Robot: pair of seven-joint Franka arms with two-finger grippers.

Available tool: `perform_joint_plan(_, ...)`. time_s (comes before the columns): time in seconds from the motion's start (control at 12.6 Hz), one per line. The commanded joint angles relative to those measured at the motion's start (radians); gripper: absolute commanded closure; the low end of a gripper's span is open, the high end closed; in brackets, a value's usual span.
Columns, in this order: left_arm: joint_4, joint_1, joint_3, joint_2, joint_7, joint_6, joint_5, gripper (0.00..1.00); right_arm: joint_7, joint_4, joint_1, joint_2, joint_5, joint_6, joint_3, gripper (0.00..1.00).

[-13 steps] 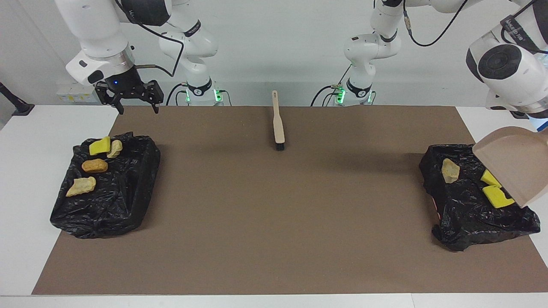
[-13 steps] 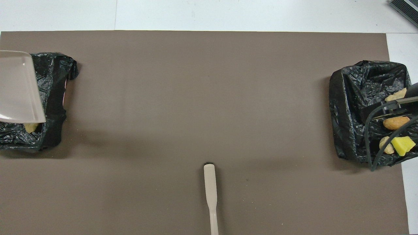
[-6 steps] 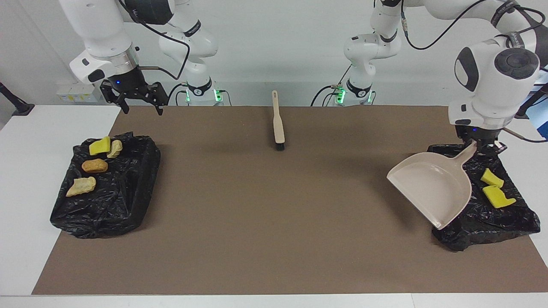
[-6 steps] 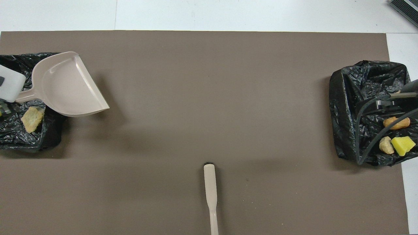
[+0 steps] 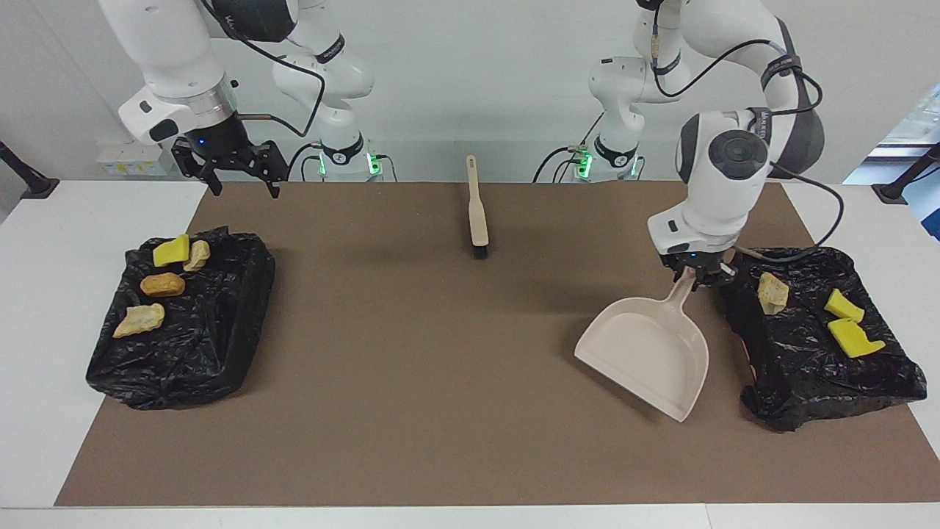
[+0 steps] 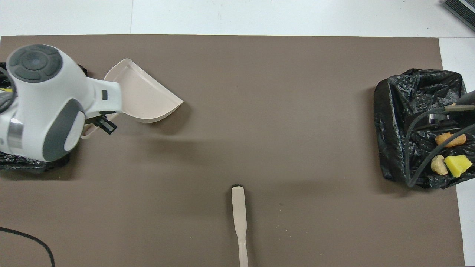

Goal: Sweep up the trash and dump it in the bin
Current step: 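Bring the empty dustpan back to the table center with the left gripper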

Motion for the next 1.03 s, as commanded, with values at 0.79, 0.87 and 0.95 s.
perform_joint_plan(0.79,0.001,-0.374,0.021,0.119,-0.808,0.34,-0.224,1.0,0.011,-0.01,-0.011,-0.007,0.018,0.013,0.003,0.0)
perform_joint_plan(0.87,0.004,-0.396,0.021,0.119,-0.846,0.34,-0.224,1.0,0.011,-0.01,-0.011,-0.007,0.018,0.013,0.003,0.0)
perform_joint_plan(0.95,0.004,-0.413,0.021,0.117,-0.916,0.331,-0.224,1.0,0.011,-0.01,-0.011,-0.007,0.018,0.013,0.003,0.0)
